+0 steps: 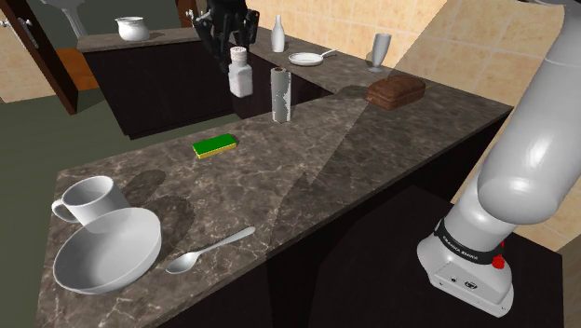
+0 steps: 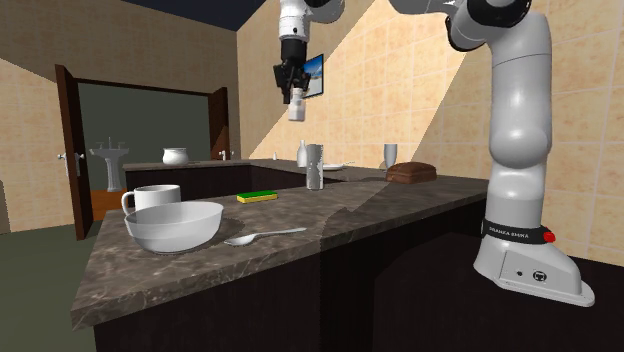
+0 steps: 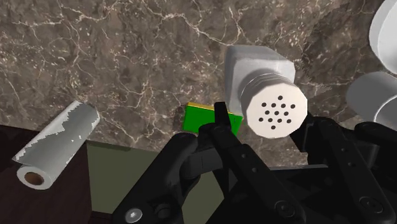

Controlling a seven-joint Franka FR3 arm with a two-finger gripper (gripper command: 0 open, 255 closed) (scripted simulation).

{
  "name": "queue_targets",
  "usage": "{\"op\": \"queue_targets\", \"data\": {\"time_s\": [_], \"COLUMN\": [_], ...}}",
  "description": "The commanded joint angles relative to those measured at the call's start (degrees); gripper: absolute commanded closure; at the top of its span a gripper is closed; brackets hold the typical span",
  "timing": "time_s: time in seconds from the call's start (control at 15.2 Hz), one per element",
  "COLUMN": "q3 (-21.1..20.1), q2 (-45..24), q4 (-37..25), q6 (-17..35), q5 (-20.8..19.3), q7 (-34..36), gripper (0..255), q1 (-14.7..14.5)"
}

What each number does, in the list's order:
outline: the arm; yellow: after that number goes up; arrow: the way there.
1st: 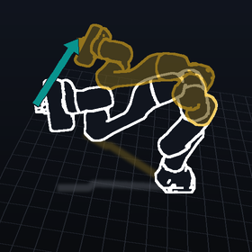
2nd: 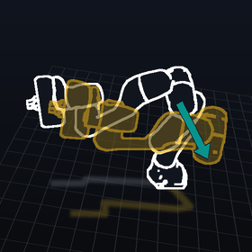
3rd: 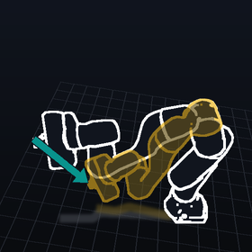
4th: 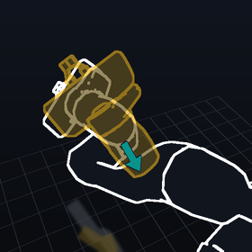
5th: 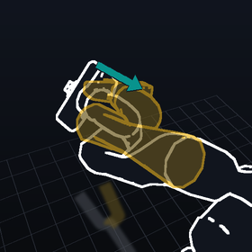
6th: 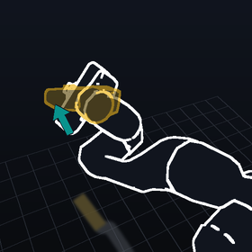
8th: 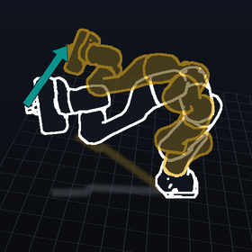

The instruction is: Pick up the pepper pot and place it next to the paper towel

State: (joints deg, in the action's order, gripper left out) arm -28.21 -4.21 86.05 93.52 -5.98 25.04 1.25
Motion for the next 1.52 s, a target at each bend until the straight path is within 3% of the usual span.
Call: {"op": "queue_targets", "data": {"time_s": [0.0,0.73,1.45], "q3": [1.46,9.8,17.53], "q2": [2.42,7.63,5.02], "q4": [2.88,8.88,6.07], "q6": [1.02,3.05,3.15], "q5": [1.46,4.62,5.0], "q7": [-3.41,-19.68,-34.3], "gripper": [255,255,255], "q1": [2.01,9.9,16.75]}}
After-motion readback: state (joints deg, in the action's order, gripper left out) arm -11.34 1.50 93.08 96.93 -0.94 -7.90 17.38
